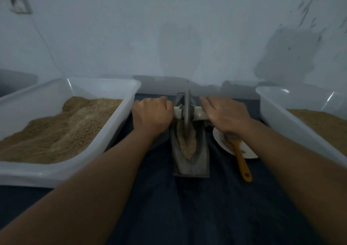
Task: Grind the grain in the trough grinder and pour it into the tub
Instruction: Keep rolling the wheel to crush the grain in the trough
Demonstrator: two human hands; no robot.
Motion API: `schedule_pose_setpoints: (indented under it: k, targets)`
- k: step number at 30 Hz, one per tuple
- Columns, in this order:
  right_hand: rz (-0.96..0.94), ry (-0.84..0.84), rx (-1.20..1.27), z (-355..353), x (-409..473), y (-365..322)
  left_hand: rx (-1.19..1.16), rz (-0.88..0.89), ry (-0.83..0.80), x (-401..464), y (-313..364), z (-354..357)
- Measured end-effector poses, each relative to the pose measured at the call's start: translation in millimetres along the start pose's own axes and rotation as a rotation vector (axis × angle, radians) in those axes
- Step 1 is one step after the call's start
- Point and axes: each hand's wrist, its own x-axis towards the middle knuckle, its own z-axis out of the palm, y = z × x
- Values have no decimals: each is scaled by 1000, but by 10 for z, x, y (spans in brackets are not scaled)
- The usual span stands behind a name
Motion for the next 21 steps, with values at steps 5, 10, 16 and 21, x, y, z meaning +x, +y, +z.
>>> schedule_pose_setpoints:
  k: [5, 10, 16, 21]
  targets:
    - [177, 88, -30, 118, 397, 22, -196, -237, -30, 351, 26, 92]
    - [120, 221, -87, 28, 102, -189, -83, -52, -169, 59, 15, -122]
    - [71, 278, 92, -55, -692, -276, -276, -18, -22, -565, -59, -533]
    - [143, 132, -10, 9, -239, -268, -127, -152, -212, -68, 66, -318]
